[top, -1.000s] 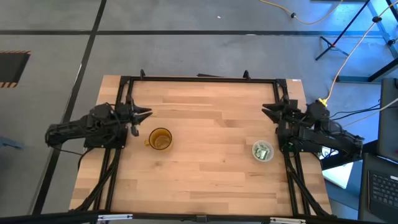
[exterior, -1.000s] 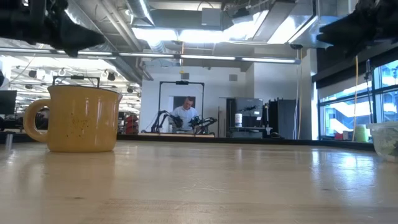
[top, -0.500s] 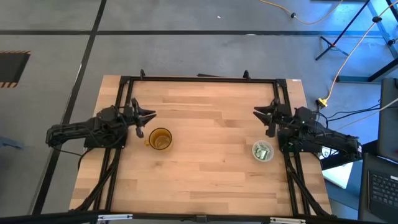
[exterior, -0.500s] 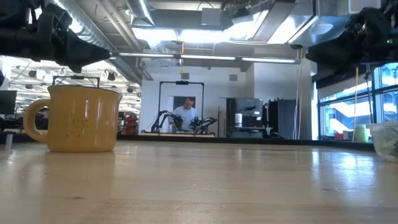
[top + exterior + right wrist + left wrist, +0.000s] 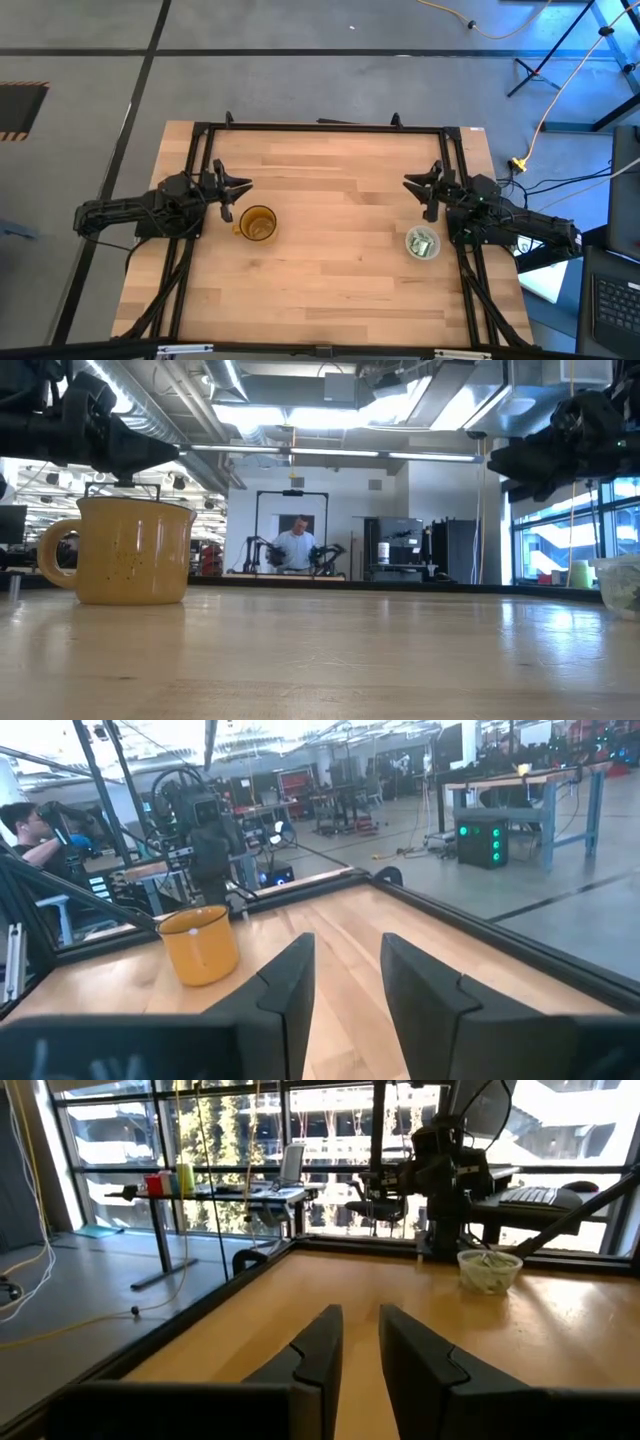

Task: Pick and place Stevia / Truvia into bins
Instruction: Return to Home Position

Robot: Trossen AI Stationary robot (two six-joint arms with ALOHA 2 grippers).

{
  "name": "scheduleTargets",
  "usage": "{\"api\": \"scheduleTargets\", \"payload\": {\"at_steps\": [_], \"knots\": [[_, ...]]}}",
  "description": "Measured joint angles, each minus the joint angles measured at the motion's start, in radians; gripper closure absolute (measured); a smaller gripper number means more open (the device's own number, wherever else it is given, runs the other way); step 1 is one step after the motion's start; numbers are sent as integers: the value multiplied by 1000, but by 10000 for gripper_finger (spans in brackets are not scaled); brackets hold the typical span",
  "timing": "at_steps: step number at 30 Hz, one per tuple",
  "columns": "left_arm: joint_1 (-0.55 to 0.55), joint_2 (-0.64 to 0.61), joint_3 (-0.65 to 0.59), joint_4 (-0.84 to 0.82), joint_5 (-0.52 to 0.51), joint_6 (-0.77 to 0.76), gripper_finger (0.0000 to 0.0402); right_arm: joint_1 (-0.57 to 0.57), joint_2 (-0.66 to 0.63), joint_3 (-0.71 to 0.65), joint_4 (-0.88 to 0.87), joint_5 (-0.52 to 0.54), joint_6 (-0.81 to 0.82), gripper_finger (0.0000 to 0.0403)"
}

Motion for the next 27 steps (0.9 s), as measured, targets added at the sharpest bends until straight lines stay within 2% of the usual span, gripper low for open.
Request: {"api": "scheduleTargets", "payload": {"at_steps": [14,18,27], "knots": [[0,0,0,0,0,35,336,0,1,0,-41,0,-58,281],[0,0,0,0,0,35,339,0,1,0,-42,0,-128,281],[0,0,0,0,0,35,336,0,1,0,-42,0,-103,281]]}}
